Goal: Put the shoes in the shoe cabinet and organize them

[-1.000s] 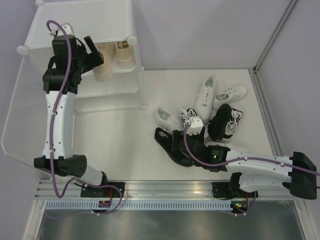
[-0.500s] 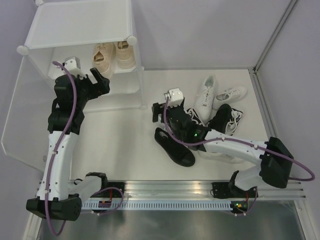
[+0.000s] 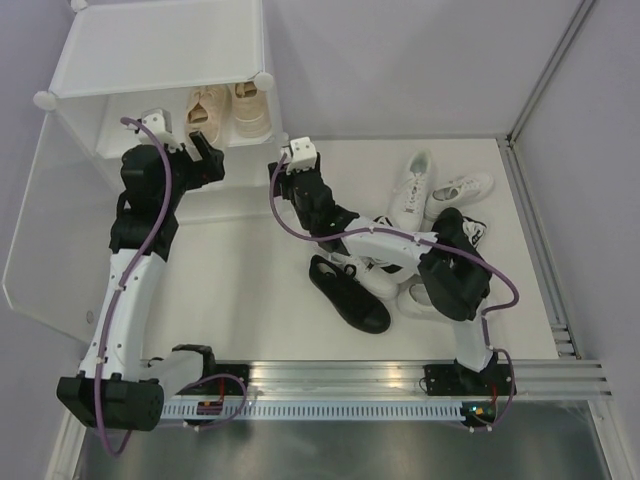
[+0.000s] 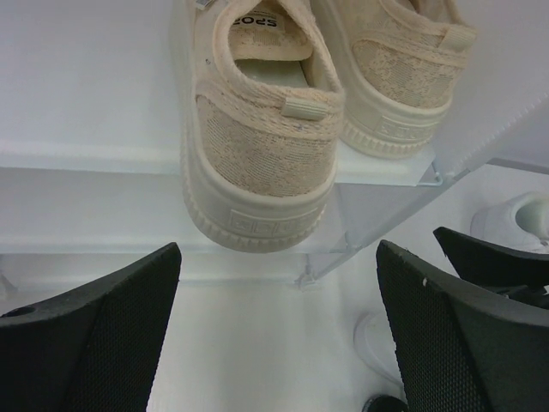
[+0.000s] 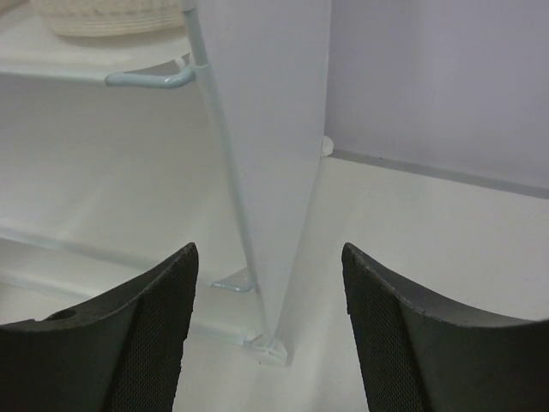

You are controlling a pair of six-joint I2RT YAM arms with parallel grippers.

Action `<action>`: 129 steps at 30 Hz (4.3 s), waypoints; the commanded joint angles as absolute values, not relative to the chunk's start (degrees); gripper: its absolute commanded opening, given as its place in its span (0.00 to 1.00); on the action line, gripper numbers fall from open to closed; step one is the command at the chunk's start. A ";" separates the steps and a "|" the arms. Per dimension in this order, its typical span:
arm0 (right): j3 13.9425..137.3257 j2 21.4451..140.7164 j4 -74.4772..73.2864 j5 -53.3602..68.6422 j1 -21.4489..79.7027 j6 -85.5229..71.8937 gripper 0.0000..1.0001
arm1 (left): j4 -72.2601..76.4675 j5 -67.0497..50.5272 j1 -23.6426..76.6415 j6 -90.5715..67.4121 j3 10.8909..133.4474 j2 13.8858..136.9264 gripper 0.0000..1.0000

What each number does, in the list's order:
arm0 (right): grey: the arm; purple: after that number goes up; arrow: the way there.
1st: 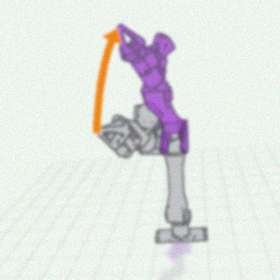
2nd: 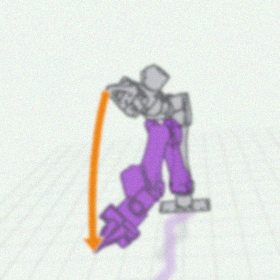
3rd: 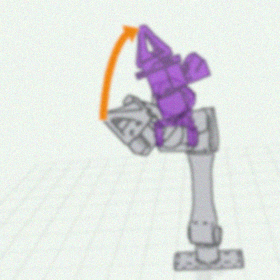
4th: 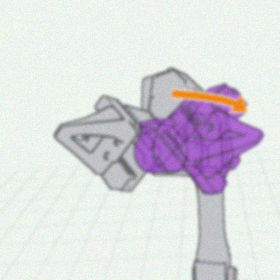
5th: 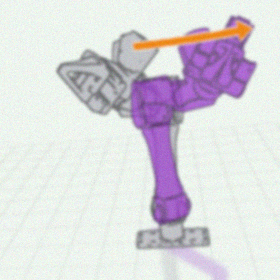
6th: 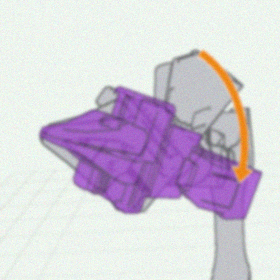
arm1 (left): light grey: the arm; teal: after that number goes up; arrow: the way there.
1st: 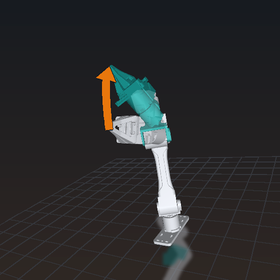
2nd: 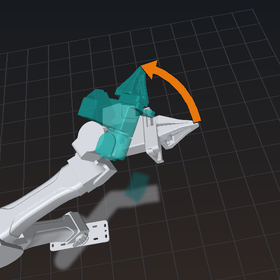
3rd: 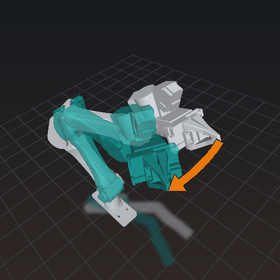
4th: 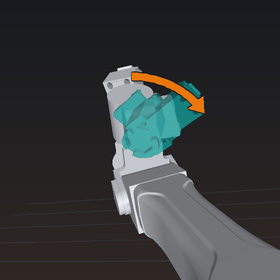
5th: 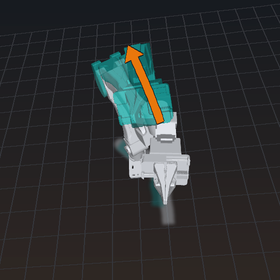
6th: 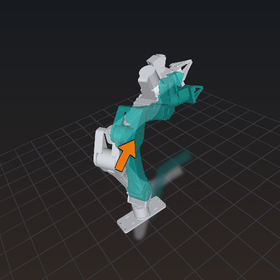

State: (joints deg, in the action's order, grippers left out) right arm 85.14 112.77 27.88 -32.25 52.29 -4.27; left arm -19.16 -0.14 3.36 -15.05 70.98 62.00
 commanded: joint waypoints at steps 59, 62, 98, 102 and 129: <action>100.37 123.49 24.08 -24.87 50.10 -1.93 0.01 | 1.32 -9.39 10.19 -2.28 74.09 76.03 0.32; 100.28 123.31 23.91 -24.87 50.10 -1.93 0.01 | 1.76 -9.50 10.20 -2.29 73.83 75.06 0.31; 97.65 121.55 23.91 -23.73 49.39 -1.06 0.01 | 0.97 2.90 4.31 -1.32 84.11 85.78 0.24; 97.47 121.47 23.47 -23.12 49.48 -0.88 0.01 | 0.88 0.98 4.31 -1.49 83.59 86.75 0.28; 97.30 121.29 19.34 -13.36 49.39 -3.34 0.01 | 18.19 -7.38 4.39 -4.66 73.48 86.49 0.65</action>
